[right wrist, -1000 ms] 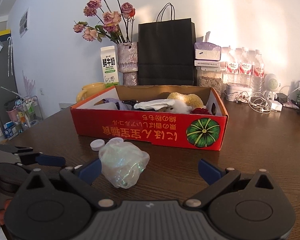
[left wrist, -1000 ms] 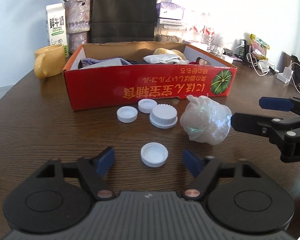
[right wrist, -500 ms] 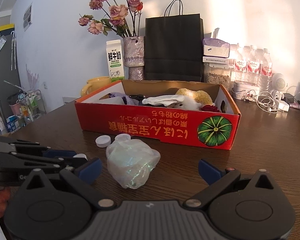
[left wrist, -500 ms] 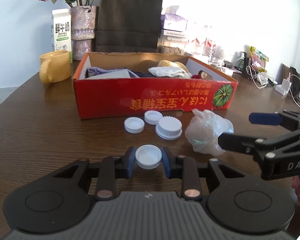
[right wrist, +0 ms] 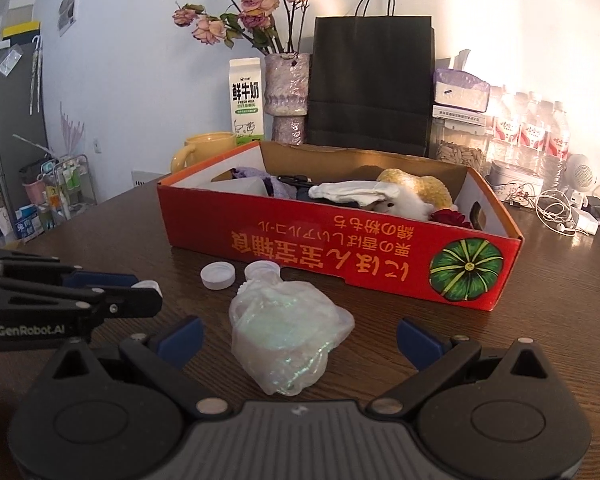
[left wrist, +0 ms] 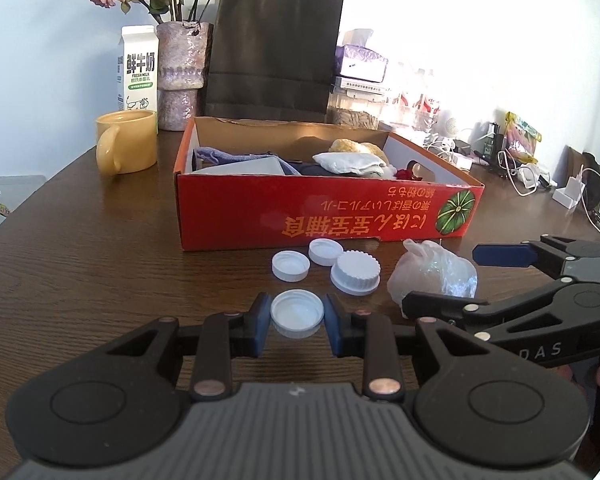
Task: Organize objects
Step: 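Grasp the clear plastic bag with the right tool while the left tool grasps a white bottle cap, then carry the bag and cap over the box and open both tools to drop them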
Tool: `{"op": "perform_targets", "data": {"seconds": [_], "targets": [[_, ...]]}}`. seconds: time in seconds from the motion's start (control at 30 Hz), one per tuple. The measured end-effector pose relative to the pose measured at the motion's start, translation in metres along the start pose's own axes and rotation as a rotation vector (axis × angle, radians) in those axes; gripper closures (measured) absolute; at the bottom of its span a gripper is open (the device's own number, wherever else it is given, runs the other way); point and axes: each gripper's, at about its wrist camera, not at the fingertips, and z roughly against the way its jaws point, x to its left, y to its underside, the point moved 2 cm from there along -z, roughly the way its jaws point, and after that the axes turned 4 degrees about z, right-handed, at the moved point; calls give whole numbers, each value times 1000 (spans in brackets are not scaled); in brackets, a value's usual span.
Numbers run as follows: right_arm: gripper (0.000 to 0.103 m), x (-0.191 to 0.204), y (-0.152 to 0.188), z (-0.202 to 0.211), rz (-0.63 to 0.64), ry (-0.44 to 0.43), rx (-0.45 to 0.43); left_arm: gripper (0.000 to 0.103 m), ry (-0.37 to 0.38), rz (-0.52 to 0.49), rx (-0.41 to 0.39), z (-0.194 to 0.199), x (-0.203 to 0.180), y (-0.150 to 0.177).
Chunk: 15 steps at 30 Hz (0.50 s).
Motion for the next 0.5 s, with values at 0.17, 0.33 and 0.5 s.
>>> {"op": "perform_targets", "data": {"seconds": [0.17,0.33,0.5], "targets": [[10,1,-2,-4,3,0,2,74,3,9,-4,1,5,-1],[25,4,-2,-9,12,-26,19,74,5,14,-6,2,8,-1],[52,4,-3,-5,-3,-42,-3,74,13,21,-14,3,9,-2]]}}
